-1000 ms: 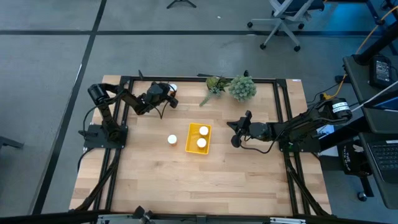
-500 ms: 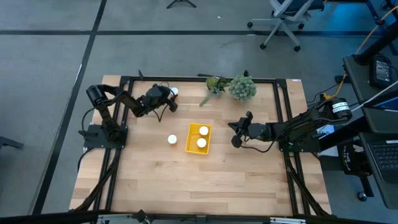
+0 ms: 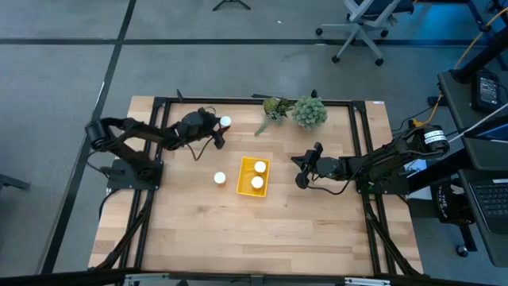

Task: Pick and place pill bottles into a basket
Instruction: Put the orange pill bottle into the yellow bin

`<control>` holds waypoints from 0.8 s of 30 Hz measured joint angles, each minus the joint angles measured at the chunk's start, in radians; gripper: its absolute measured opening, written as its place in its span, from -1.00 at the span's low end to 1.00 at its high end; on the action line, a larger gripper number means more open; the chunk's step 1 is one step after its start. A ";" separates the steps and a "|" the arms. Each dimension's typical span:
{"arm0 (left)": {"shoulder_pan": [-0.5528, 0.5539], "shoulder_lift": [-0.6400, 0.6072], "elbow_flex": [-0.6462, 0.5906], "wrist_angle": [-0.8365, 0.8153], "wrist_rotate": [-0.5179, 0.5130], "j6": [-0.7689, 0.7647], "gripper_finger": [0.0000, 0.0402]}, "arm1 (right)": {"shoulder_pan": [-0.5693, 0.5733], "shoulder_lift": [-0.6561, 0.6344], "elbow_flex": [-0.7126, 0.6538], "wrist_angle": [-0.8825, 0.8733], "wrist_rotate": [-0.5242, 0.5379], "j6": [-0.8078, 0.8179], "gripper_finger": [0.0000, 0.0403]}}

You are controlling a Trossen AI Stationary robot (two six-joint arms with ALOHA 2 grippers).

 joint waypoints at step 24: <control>-0.209 -0.456 0.000 -0.457 0.187 0.025 -0.05 | 0.000 0.000 0.000 0.000 -0.008 0.020 -0.90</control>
